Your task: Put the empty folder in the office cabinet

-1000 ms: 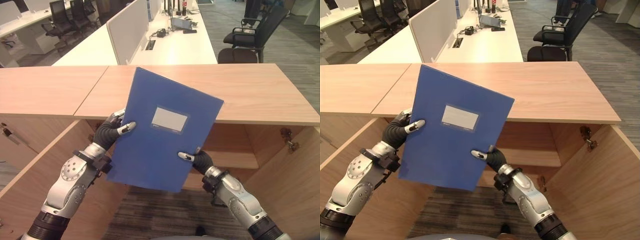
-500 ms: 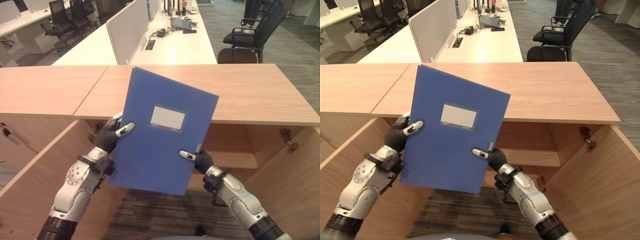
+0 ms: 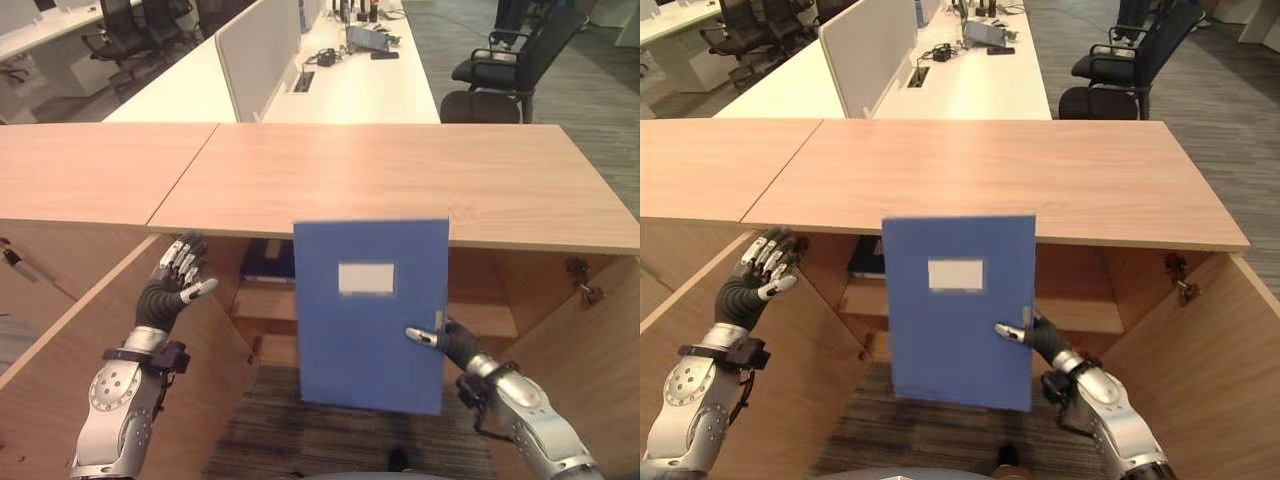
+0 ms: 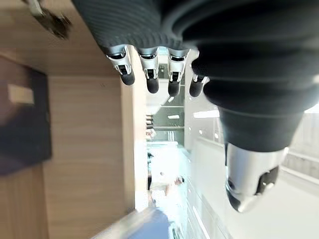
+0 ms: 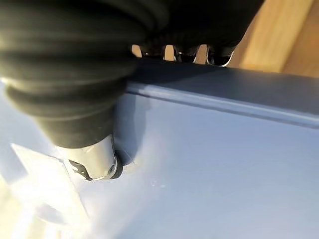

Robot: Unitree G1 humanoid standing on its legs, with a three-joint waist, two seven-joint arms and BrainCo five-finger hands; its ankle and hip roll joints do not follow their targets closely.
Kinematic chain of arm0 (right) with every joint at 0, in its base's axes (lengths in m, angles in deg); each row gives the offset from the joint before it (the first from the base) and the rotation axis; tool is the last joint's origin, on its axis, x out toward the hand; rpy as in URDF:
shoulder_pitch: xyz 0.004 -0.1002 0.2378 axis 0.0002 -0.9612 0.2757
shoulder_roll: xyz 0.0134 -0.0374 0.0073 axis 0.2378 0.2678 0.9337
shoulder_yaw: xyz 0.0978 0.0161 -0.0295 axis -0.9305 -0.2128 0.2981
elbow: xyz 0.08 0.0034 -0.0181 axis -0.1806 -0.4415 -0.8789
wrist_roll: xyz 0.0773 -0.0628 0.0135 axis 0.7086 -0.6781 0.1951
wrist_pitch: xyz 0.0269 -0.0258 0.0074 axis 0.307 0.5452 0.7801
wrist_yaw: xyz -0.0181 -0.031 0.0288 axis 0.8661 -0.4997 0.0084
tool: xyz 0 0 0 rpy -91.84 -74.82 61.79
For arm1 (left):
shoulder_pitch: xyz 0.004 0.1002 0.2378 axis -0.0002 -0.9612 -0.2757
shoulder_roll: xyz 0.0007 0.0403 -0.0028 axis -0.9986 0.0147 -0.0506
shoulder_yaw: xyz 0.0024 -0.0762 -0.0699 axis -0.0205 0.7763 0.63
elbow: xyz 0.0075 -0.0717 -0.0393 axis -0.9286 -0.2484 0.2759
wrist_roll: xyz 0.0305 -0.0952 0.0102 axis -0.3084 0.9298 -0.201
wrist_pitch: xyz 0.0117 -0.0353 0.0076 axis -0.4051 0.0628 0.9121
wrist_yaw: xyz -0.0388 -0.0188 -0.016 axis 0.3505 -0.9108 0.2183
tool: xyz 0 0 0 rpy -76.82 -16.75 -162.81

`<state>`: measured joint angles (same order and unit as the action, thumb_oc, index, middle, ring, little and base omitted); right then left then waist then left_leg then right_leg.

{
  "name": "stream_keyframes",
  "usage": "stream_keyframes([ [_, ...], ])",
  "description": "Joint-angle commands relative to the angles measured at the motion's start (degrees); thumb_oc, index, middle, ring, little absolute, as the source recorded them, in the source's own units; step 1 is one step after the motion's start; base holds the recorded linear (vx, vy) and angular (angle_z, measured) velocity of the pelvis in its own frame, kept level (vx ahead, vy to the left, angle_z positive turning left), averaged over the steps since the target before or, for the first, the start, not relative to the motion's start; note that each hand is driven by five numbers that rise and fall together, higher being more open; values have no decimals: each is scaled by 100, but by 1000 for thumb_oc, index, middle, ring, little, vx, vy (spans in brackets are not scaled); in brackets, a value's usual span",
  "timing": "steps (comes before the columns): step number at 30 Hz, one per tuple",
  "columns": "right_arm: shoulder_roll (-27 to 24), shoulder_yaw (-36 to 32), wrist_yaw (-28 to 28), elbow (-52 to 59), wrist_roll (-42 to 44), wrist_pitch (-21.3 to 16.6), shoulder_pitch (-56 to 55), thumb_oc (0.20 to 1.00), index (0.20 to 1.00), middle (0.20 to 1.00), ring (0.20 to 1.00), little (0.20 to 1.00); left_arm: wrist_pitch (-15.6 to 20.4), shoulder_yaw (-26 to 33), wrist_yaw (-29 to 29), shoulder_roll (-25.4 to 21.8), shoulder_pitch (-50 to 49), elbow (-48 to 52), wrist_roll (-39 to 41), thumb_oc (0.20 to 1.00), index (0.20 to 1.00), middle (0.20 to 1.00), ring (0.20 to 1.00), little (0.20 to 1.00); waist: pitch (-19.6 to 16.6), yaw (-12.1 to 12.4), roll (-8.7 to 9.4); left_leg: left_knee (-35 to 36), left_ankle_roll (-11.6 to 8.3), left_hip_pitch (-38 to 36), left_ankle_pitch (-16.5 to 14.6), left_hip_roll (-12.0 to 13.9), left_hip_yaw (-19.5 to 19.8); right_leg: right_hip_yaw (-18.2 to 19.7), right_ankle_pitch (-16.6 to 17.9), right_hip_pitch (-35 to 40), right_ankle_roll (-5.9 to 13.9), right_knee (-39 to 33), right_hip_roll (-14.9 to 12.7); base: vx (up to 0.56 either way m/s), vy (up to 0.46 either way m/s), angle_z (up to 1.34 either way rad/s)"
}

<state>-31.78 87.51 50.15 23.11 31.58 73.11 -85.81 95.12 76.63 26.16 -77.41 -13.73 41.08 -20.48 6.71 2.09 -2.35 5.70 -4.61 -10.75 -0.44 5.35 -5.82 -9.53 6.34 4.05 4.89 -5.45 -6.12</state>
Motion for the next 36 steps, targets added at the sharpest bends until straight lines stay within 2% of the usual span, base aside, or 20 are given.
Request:
stream_keyframes([
  [1,26,-207,1,-76,-161,-447,460,200,200,200,200,200,423,305,32,-93,203,-197,-52,1000,1000,1000,1000,1000,28,-23,194,-70,-16,14,-264,-107,168,-153,-811,650,369,45,-205,13,7,3],
  [7,-2,-122,110,-634,-1069,-484,380,200,200,200,200,200,326,154,-114,50,-149,-905,-235,1000,1000,1000,1000,1000,69,7,189,-70,-4,41,-253,-116,223,-176,-808,656,373,45,-212,1,4,5],
  [11,92,587,231,-1462,-2048,-505,691,200,200,200,200,200,109,-697,-432,140,-239,-2496,-846,1000,1000,1000,1000,1000,124,71,160,-70,16,107,-206,-129,282,-219,-799,612,382,45,-213,-5,3,1],
  [14,288,985,367,-2192,-2093,-479,944,200,200,200,200,200,78,-1221,-419,162,-95,-3303,-1291,1000,1000,1000,1000,1000,157,90,159,-70,18,149,-180,-136,323,-254,-795,593,383,45,-203,-16,-2,14],
  [15,427,1027,445,-2527,-1919,-435,1031,200,200,200,200,200,89,-1458,-347,161,3,-3656,-1576,1000,1000,1000,1000,1000,166,90,158,-70,18,170,-174,-136,336,-268,-788,581,385,45,-206,-8,-8,25],
  [18,658,964,656,-3109,-1468,-403,1241,200,200,200,200,200,65,-1697,-229,236,202,-4116,-1758,1000,1000,1000,1000,1000,197,100,158,-70,14,222,-157,-134,360,-300,-791,558,385,50,-202,-3,-10,18],
  [22,1064,328,1079,-3864,102,-513,1577,200,200,200,200,200,67,-1969,-63,430,534,-4824,-1862,1000,1000,1000,1000,1000,298,115,126,-70,8,302,-132,-147,393,-346,-781,491,387,57,-198,0,-17,3],
  [25,1131,136,1180,-4026,492,-591,1722,200,200,200,200,200,82,-2050,-35,465,617,-4975,-1897,1000,1000,1000,1000,1000,340,126,106,-70,5,326,-127,-153,396,-365,-782,472,390,64,-195,-3,-7,2],
  [27,1283,-320,1426,-4294,1550,-796,2091,200,200,200,200,200,89,-2260,49,518,750,-5205,-1976,1000,1000,1000,1000,1000,423,154,52,-70,1,402,-110,-154,417,-390,-778,389,402,82,-198,-13,-20,0],
  [29,1301,-549,1569,-4418,2031,-924,2371,200,200,200,200,200,102,-2412,69,526,782,-5233,-2030,1000,1000,1000,1000,1000,473,191,15,-70,-2,470,-95,-159,428,-388,-774,332,408,90,-203,-24,-28,4],
  [30,1274,-850,1741,-4581,2595,-1069,2776,200,200,200,200,200,103,-2588,71,484,734,-5111,-2008,1000,1000,1000,1000,1000,549,244,-60,-70,2,559,-67,-174,452,-386,-774,250,411,110,-207,-45,-9,9],
  [32,1243,-1085,1951,-4944,3149,-1224,3314,200,200,200,200,200,102,-2776,81,454,724,-5015,-1925,1000,1000,1000,1000,1000,626,309,-151,-70,4,643,-43,-188,461,-373,-771,154,411,132,-207,-54,12,6],
  [33,1230,-1088,1940,-4976,3165,-1231,3348,200,200,200,200,200,100,-2779,82,455,743,-5015,-1921,1000,1000,1000,1000,1000,635,319,-154,-70,3,650,-42,-186,457,-368,-770,143,410,135,-206,-49,23,2],
  [35,1095,-1468,2152,-5398,3978,-1422,4139,200,200,200,200,200,93,-3062,91,433,781,-4946,-1822,1000,1000,1000,1000,1000,732,371,-282,-90,10,789,-13,-204,444,-346,-775,-40,410,214,-212,-52,27,3],
  [36,1066,-1471,2123,-5451,4007,-1428,4189,200,200,200,200,200,91,-3068,92,438,814,-4951,-1816,1000,1000,1000,1000,1000,739,392,-289,-94,10,809,-12,-202,433,-333,-780,-74,409,234,-212,-38,25,-1],
])
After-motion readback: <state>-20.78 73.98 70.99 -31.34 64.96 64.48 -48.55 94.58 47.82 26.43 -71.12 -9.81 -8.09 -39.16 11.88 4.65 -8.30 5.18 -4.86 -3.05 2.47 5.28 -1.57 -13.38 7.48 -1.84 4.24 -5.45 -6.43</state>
